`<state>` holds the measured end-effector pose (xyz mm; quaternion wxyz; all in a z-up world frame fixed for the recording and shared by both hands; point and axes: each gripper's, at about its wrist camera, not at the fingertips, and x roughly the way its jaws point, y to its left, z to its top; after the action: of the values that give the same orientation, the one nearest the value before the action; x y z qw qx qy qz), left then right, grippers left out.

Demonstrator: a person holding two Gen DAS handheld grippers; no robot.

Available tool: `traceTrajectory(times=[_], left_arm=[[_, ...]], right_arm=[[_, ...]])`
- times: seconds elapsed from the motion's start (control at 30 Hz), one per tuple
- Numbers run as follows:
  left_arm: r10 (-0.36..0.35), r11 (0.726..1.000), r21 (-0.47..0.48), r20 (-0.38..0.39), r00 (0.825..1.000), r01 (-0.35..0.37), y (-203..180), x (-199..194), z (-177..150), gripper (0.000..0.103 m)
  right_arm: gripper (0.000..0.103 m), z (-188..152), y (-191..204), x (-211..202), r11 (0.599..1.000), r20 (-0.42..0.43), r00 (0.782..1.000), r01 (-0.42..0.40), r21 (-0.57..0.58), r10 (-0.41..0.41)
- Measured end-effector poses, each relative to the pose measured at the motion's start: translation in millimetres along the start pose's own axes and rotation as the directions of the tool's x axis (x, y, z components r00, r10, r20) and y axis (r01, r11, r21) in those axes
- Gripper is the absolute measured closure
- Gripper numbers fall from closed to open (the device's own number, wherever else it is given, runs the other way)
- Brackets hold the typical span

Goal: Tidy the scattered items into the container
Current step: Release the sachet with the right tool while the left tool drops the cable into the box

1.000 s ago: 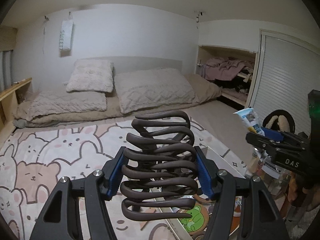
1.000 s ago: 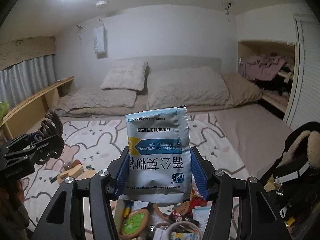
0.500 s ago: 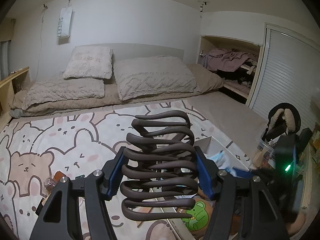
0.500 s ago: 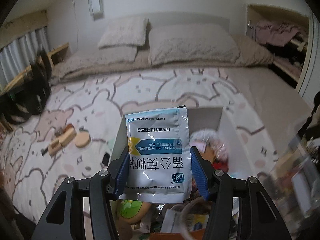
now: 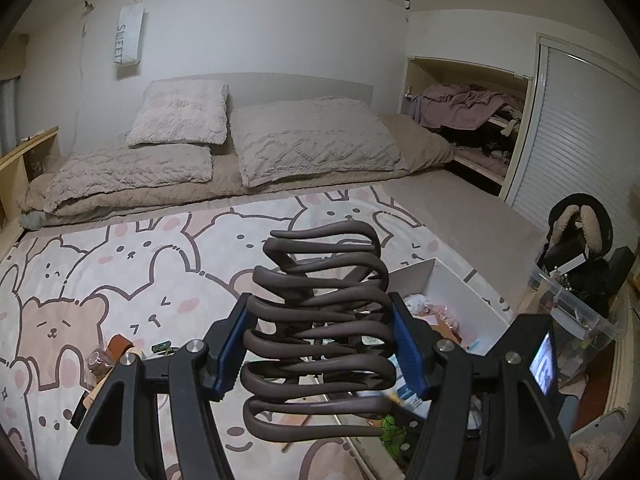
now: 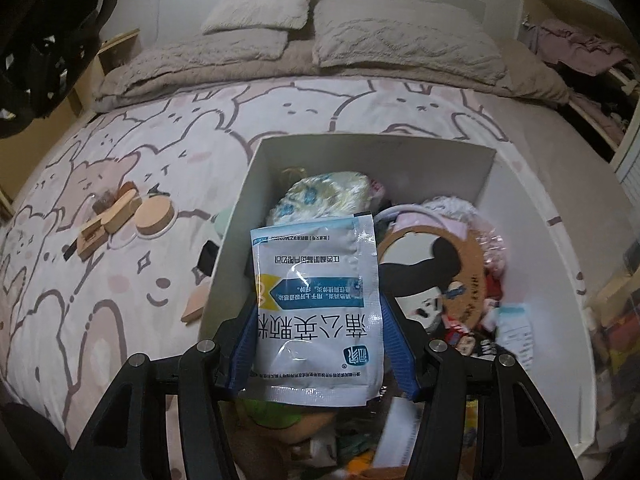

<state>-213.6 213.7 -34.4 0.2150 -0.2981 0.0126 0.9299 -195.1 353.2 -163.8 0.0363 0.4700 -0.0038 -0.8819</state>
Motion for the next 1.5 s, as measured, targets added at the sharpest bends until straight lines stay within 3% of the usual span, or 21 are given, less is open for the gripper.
traceTrajectory(times=[0.07, 0.13, 0.2, 0.77, 1.17, 1.5], left_arm=[[0.004, 1.0, -0.003, -0.004, 1.0, -0.004, 2, 2, -1, 0.039], [0.007, 1.0, -0.004, -0.009, 1.0, -0.007, 3, 4, -1, 0.039], [0.009, 1.0, -0.004, -0.014, 1.0, -0.009, 4, 6, -2, 0.039], [-0.049, 0.999, -0.018, -0.116, 0.992, 0.048, -20, 54, -6, 0.039], [0.012, 1.0, 0.02, -0.219, 0.976, -0.008, -41, 113, -19, 0.039], [0.025, 0.999, -0.012, -0.276, 0.961, -0.03, -44, 143, -23, 0.039]], right_arm=[[0.043, -2, 3, 5, 1.0, -0.024, 1.0, -0.006, -0.002, 0.006], [0.012, -4, 5, 4, 1.0, -0.018, 1.0, 0.006, -0.017, -0.006], [0.004, -6, 6, -3, 1.0, 0.004, 1.0, 0.004, -0.029, -0.004], [0.004, -17, -36, -49, 0.999, 0.087, 0.996, -0.015, 0.052, 0.01], [0.004, -29, -67, -60, 0.996, 0.119, 0.993, -0.01, 0.092, -0.001], [0.004, -29, -76, -57, 0.994, 0.132, 0.991, -0.018, 0.104, 0.004]])
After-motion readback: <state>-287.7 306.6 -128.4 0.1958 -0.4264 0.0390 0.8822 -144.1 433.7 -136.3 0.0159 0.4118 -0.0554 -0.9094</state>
